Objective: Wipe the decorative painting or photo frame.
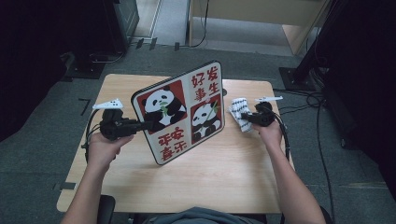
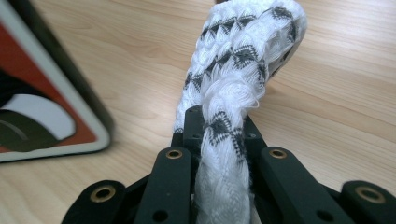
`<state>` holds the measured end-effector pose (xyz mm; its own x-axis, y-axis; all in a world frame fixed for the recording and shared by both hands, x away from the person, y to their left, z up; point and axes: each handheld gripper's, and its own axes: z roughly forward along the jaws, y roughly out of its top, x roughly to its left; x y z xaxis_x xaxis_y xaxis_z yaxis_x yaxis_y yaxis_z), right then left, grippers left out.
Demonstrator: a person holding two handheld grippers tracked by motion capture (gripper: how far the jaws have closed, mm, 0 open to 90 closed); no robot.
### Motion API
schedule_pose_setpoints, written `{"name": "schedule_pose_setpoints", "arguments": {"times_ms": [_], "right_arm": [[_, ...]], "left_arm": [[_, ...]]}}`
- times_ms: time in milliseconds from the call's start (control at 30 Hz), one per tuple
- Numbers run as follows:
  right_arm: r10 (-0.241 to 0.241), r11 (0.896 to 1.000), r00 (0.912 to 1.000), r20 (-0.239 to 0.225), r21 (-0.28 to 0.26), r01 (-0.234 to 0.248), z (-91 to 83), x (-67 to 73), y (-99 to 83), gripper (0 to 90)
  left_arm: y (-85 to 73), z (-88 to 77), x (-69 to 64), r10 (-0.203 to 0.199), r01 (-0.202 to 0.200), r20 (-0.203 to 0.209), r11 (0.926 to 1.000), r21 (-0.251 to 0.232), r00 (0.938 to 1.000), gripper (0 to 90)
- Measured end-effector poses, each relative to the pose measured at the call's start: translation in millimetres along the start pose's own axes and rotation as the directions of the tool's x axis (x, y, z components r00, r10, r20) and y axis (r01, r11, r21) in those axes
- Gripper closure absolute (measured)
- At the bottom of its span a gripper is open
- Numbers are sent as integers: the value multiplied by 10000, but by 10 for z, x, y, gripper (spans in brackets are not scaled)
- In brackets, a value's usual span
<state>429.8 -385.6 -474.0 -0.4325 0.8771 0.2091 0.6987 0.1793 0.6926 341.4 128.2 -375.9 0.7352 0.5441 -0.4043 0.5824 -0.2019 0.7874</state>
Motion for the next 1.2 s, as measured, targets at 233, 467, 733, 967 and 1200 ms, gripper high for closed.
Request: {"name": "schedule_pose_setpoints", "arguments": {"times_ms": [233, 467, 733, 967, 1200], "right_arm": [[453, 9988, 9982, 404, 154, -460, 22, -194, -67, 802], [585, 9976, 9978, 306, 348, -596, 97, -249, -137, 746], [431, 9977, 9983, 381, 513, -450, 75, -219, -114, 565], [657, 9963, 9978, 114, 543, -662, -24, -141, -72, 444], [568, 9975, 9972, 488, 398, -588, -110, -86, 15, 391]], "left_arm": [[-1, 2, 4, -3, 3, 9, 10000, 6, 10000, 771], [2, 4, 6, -128, 128, 2, 9999, 34, 9999, 761], [3, 3, 24, -229, 230, -103, 9997, 106, 9997, 706], [37, 12, 63, -241, 242, -106, 9996, 113, 9997, 609], [62, 27, 118, -389, 389, -21, 9992, 98, 9992, 533]]}}
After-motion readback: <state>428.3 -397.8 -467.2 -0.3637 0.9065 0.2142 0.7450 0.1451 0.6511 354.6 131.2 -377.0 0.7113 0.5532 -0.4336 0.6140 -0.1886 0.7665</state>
